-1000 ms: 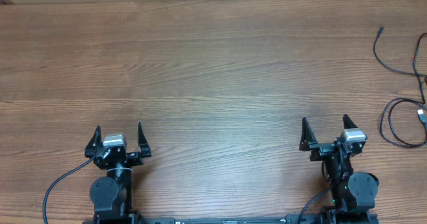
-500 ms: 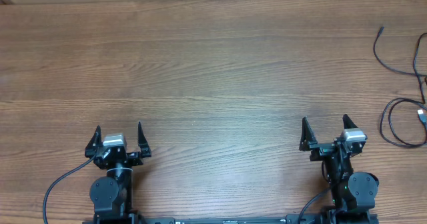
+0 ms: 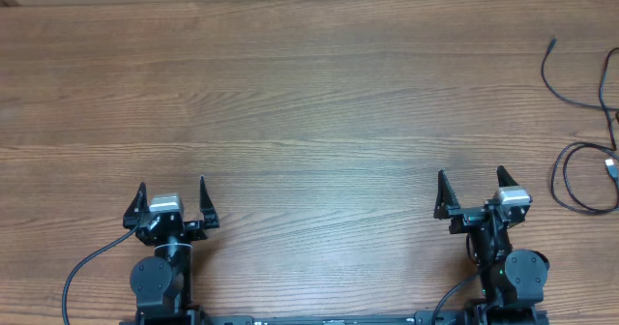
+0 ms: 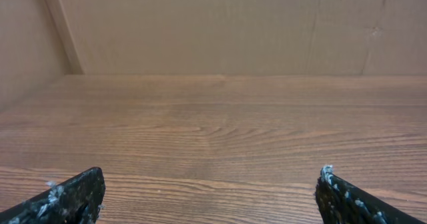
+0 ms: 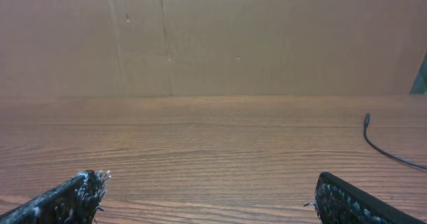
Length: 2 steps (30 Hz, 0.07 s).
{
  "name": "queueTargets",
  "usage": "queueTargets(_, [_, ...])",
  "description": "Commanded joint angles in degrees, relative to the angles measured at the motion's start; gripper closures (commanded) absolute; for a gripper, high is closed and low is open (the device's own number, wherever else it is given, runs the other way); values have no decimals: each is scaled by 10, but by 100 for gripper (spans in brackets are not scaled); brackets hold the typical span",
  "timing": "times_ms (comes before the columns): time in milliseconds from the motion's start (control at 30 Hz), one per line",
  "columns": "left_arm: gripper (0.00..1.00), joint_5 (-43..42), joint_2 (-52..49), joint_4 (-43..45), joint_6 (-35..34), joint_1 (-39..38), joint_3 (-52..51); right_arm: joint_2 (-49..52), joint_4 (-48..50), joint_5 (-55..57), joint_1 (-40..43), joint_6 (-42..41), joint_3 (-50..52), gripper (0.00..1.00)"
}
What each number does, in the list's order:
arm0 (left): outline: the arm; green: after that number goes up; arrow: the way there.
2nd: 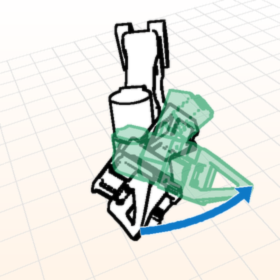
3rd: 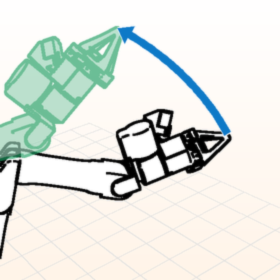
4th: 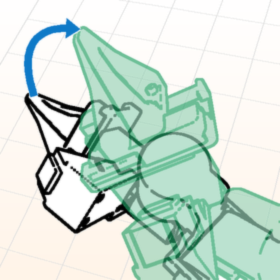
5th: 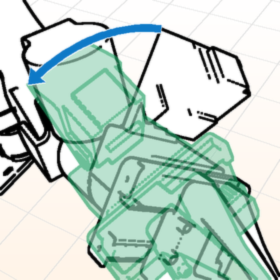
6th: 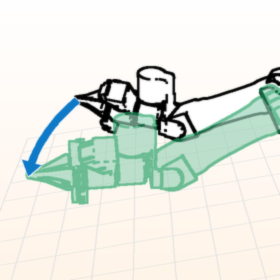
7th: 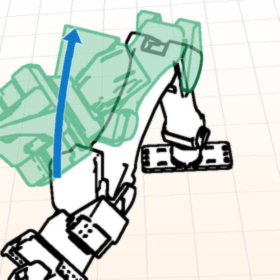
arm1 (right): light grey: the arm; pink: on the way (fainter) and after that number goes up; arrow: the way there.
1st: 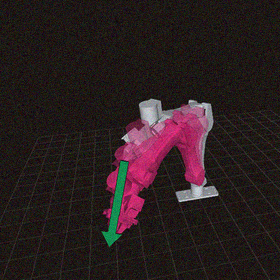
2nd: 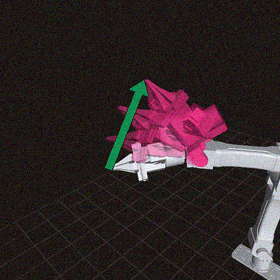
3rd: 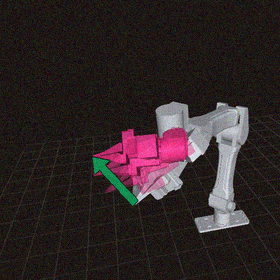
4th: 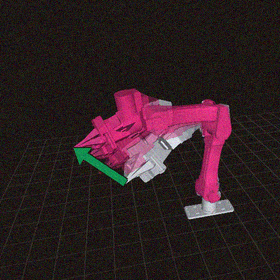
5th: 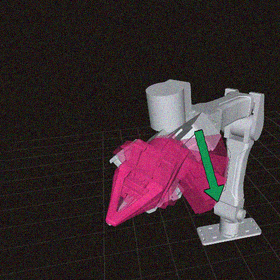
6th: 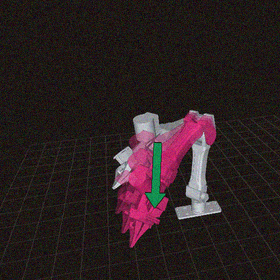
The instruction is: Untangle cables
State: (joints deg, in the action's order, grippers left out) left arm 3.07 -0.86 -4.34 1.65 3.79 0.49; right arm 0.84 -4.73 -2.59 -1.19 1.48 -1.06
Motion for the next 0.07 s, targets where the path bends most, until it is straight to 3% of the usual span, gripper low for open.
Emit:
queueTargets(0, [1,-1,6,1,7,4,-2,-7,1,-1,-2,-4,6,0])
queueTargets(33, [0,-1,6,1,7,4,-2,-7,1,-1,-2,-4,6,0])
